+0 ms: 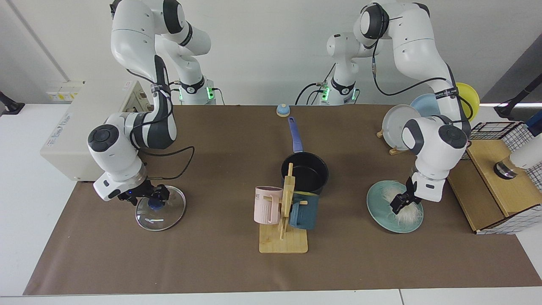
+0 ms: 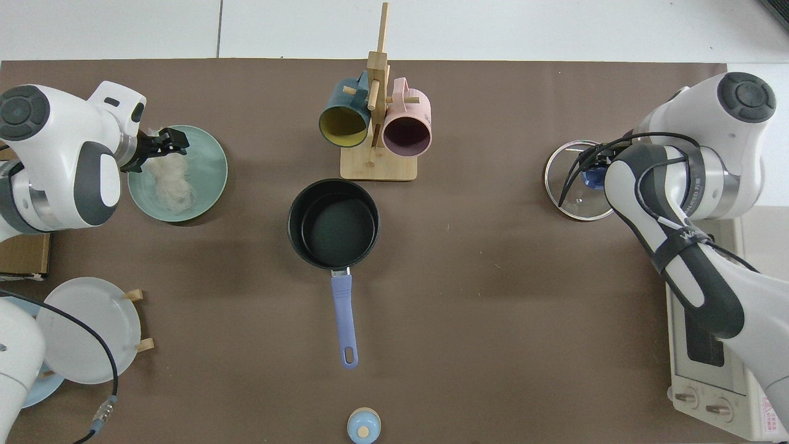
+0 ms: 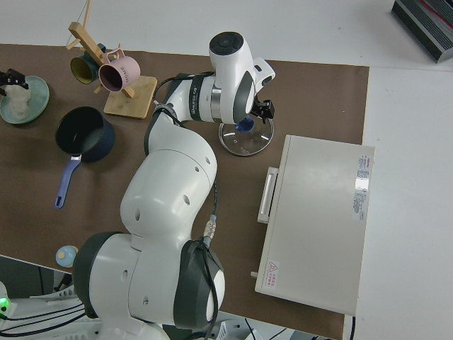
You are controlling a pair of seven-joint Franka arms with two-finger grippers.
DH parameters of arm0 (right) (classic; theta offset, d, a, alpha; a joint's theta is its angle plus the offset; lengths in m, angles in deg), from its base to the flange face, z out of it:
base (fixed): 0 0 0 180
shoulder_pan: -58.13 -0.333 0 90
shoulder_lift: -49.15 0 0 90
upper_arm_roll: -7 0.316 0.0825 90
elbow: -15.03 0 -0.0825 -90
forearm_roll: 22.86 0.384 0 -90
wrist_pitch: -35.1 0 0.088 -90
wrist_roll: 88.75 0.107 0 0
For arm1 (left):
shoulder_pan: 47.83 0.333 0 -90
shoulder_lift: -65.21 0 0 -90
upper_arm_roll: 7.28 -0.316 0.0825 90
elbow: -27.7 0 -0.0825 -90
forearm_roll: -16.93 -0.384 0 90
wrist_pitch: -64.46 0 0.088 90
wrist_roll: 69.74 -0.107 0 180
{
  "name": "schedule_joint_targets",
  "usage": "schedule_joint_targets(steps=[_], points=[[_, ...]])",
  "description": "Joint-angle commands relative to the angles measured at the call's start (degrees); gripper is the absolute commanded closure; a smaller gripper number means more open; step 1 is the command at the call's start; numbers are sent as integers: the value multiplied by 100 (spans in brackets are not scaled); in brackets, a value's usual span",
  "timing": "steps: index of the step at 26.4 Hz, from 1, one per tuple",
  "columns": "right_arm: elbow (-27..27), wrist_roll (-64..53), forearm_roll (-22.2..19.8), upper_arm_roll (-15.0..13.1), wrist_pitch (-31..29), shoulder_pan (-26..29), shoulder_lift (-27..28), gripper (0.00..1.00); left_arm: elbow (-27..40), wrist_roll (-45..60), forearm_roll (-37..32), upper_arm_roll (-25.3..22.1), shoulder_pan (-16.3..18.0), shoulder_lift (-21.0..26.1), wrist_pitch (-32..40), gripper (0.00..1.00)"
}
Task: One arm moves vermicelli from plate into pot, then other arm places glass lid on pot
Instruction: 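Grasp the white vermicelli on the blue plate with the left gripper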
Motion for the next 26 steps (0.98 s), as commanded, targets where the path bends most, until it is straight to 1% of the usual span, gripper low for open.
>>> schedule_joint_targets(steps=[1, 4, 5, 6, 10, 11, 12, 13, 18, 20, 23, 24, 26], points=[[-298, 38, -2, 74, -190, -4, -149, 0, -3, 114, -125, -20, -35, 230, -294, 1], [-307, 64, 42, 83, -190, -57, -149, 0, -3, 132, -142, -20, -88, 345, -348, 3], [-307, 82, 42, 83, -190, -66, -158, 0, -47, 96, -160, -20, -79, 345, -261, 8], [-307, 91, 42, 74, -190, -66, -158, 0, -65, 105, -186, -20, -70, 354, -216, 17], [-316, 91, 42, 83, -199, -66, -158, 0, -196, 79, -195, -12, -88, 337, 353, 60], [-342, 91, 42, 74, -199, -66, -158, 0, -379, 70, -195, -3, -62, 337, 616, 81], [-359, 91, 42, 74, -208, -66, -158, 0, -503, 70, -186, 15, -61, 328, 854, 95], [-377, 82, 42, 83, -208, -66, -149, 0, -583, 52, -204, 41, -53, 302, 1065, 100], [-447, 82, 42, 74, -287, -57, -158, 0, -855, -9, -195, 112, -114, 39, 1761, 100], [-447, 64, 42, 74, -295, -57, -158, 0, -856, -1, -186, 164, -149, -216, 1954, 100], [-447, 64, 42, 74, -295, -57, -149, 1, -821, 61, -143, 366, -149, -620, 2148, 100], [-447, 64, 42, 74, -295, -57, -149, 3, -812, 70, -134, 384, -158, -726, 2270, 100], [-447, 47, 42, 74, -304, -40, -149, 13, -812, 78, -107, 463, -158, -954, 2569, 100]])
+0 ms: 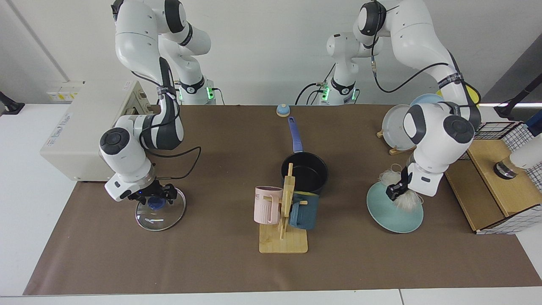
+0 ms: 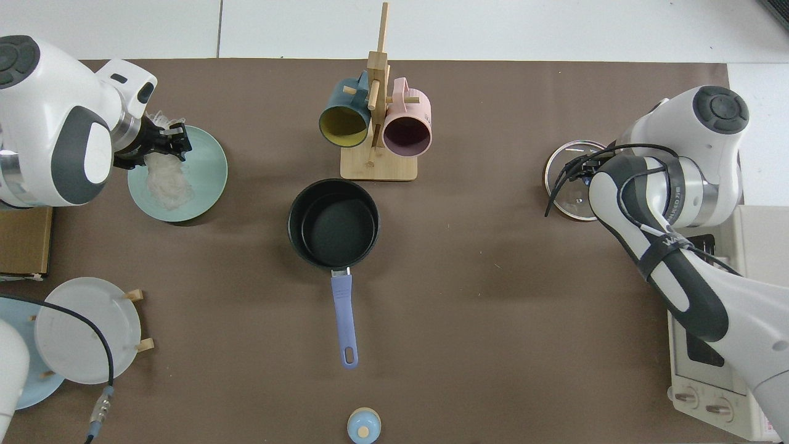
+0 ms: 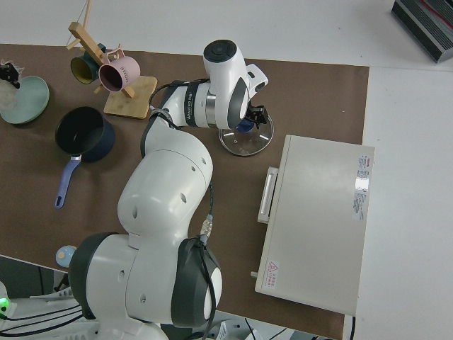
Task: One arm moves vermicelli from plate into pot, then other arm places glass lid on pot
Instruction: 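Grasp the white vermicelli on the blue plate with the left gripper, then carry the vermicelli over the black pot with the left gripper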
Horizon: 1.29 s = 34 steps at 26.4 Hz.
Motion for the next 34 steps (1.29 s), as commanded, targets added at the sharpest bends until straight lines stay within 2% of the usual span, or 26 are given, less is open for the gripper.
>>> schedule_joint_targets(steps=[1, 7, 12, 14, 16, 20, 23, 26, 30, 34], points=[[-204, 19, 31, 19, -164, 45, -129, 18, 116, 92, -36, 149, -71, -744, 719, 100], [-187, 10, 31, 19, -191, 53, -129, 53, 168, 723, -27, 631, -79, -1342, 1282, 100], [-187, 10, 31, 19, -244, 62, -129, 75, 353, 1549, -27, 1282, -150, -1457, 1195, 100], [-187, 10, 31, 19, -243, 53, -138, 78, 467, 1656, 17, 1440, -150, -1465, 1003, 100], [-161, 19, 31, 27, -243, 36, -182, 81, 826, 1691, 306, 1572, -150, -1518, 476, 100], [-134, 37, 31, 45, -147, 9, -305, 84, 1381, 1648, 597, 1625, -193, -1773, -79, 100], [-134, 28, 31, 54, -103, 9, -393, 88, 1452, 1753, 597, 1678, -386, -1572, -176, 100], [-134, 10, 31, 63, -15, 9, -524, 100, 1583, 1910, 562, 1678, -606, -1334, -571, 100], [-152, 45, 40, 63, 266, 9, -805, 100, 1689, 1981, 562, 1678, -624, -1237, -871, 100], [-152, 46, 40, 71, 468, -17, -1104, 100, 1698, 1981, 501, 1670, -782, -904, -985, 100]])
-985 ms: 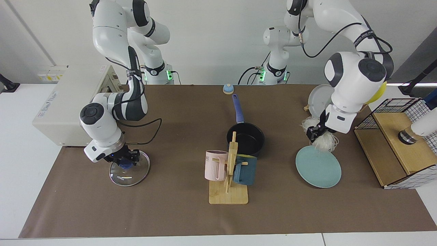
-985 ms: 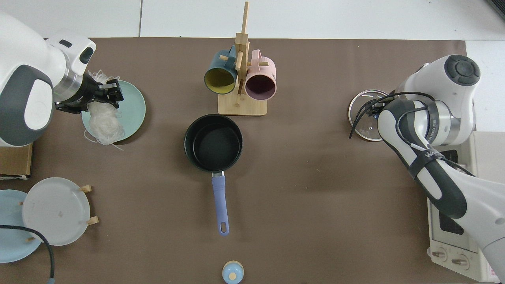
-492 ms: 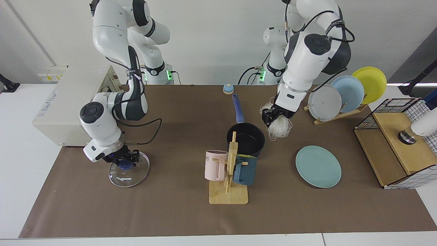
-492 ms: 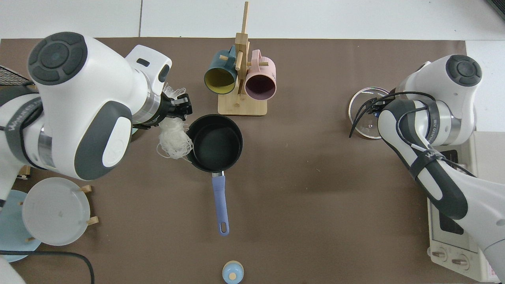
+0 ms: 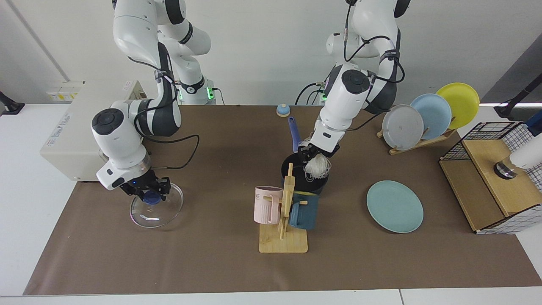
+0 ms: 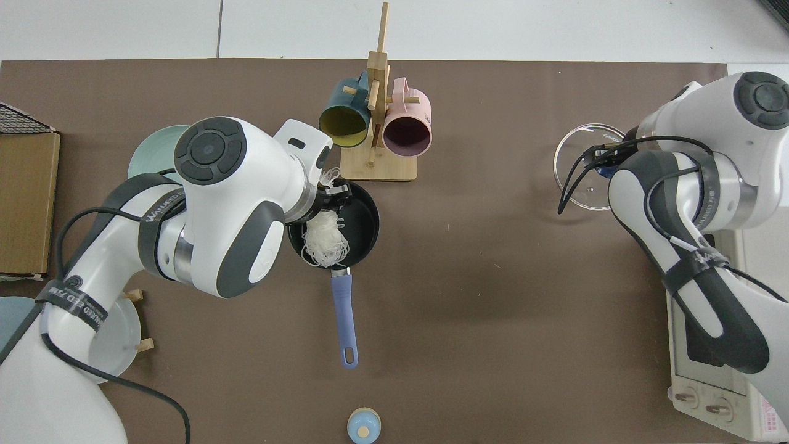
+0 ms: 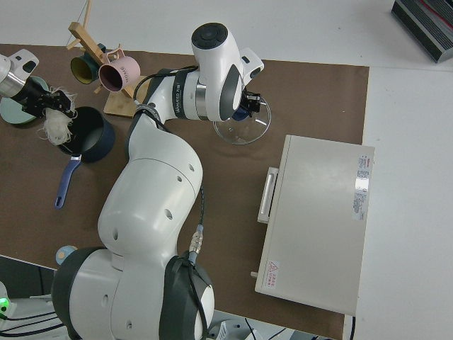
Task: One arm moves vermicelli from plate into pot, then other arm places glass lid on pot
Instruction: 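Carry the vermicelli over the black pot with the left gripper, then release the vermicelli into the pot while the right gripper lifts the lid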
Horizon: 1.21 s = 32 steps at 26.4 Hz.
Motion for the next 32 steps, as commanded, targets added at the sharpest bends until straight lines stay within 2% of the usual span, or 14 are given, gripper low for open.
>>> schedule_joint_targets(steps=[1, 5, 11, 18, 19, 20, 21, 22, 27, 32], points=[[-151, 37, 39, 41, 373, -5, -574, 100, 114, 60, -68, -53, -146, 322, -326, 100], [-151, 46, 39, 41, 681, -14, -908, 100, 254, 33, -165, -53, -129, 411, -607, 100], [-142, -16, 39, 32, 1498, 47, -1383, 100, 640, -37, -174, -53, -111, 464, -1081, 100], [-134, 37, 39, 32, 1999, 12, -1875, 100, 835, -28, -165, -53, -94, 525, -1504, 100], [-134, 28, 47, 32, 2061, 12, -1936, 100, 835, 33, -165, -53, -102, 517, -1504, 97], [-134, 19, 39, 32, 2123, 21, -2007, 100, 835, 85, -157, -53, -111, 525, -1504, 74], [-134, 10, 39, 32, 2202, 21, -2059, 100, 826, 69, -157, -53, -111, 526, -1504, 34], [-134, 2, 39, 32, 2281, 21, -2104, 100, 826, 34, -157, -53, -120, 526, -1487, 0], [-151, 107, 47, 41, 2641, -32, -2271, 100, 738, -28, -165, -53, -76, 499, -1311, 0], [-142, 317, 56, 49, 2747, -286, -2297, 100, 352, -195, -174, -106, 47, 271, -426, 0]])
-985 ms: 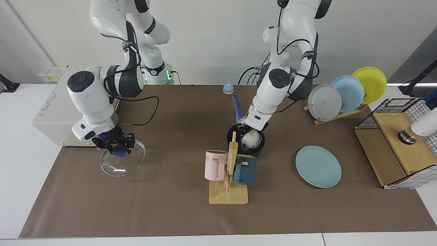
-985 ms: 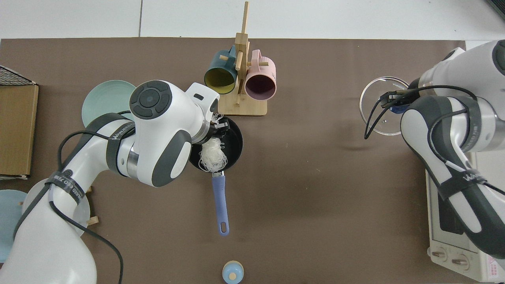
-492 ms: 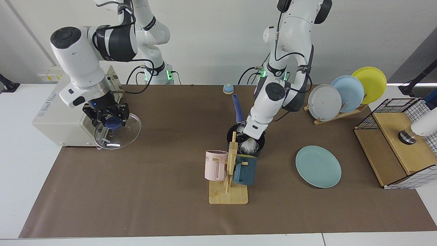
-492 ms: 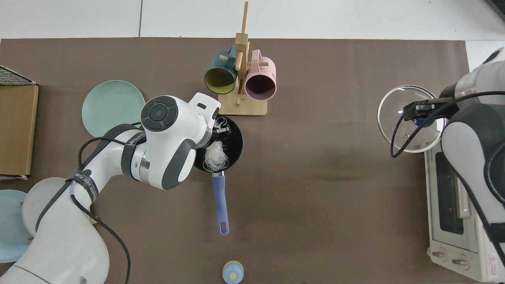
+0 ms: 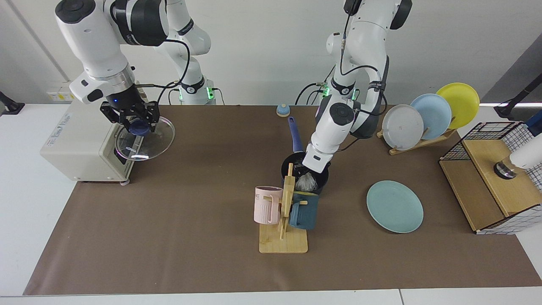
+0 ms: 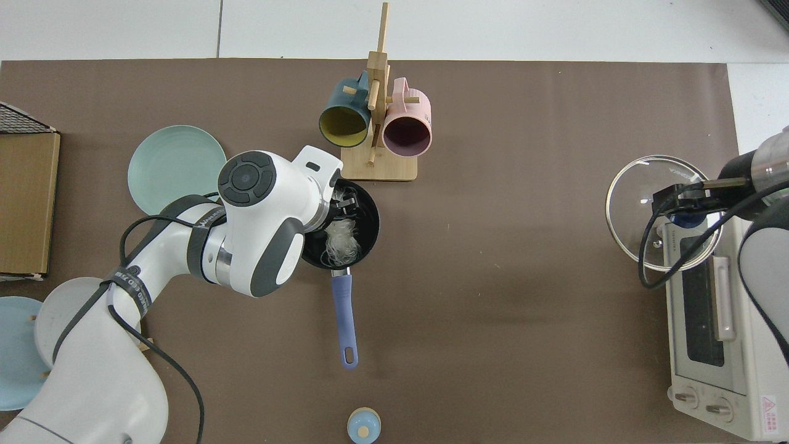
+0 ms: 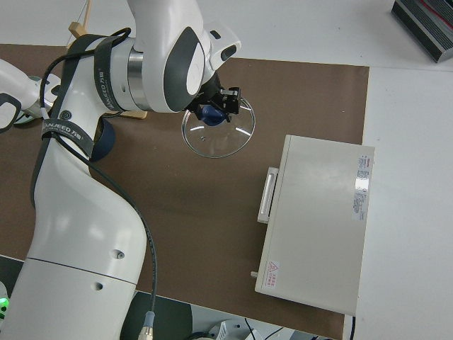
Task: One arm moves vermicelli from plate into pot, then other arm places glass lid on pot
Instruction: 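Release the vermicelli into the pot while the right gripper lifts the lid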
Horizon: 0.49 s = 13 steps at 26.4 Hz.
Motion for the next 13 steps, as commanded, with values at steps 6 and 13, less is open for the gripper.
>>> schedule_joint_targets(steps=[6, 13], points=[[-91, 1019, 135, 35, -60, -772, -143, 100, -886, -201, -101, -100, 326, -822, 1941, 0], [216, 2284, 135, 44, -139, -1800, 76, 100, -1142, -500, -276, -214, 739, -1402, 2716, 0]])
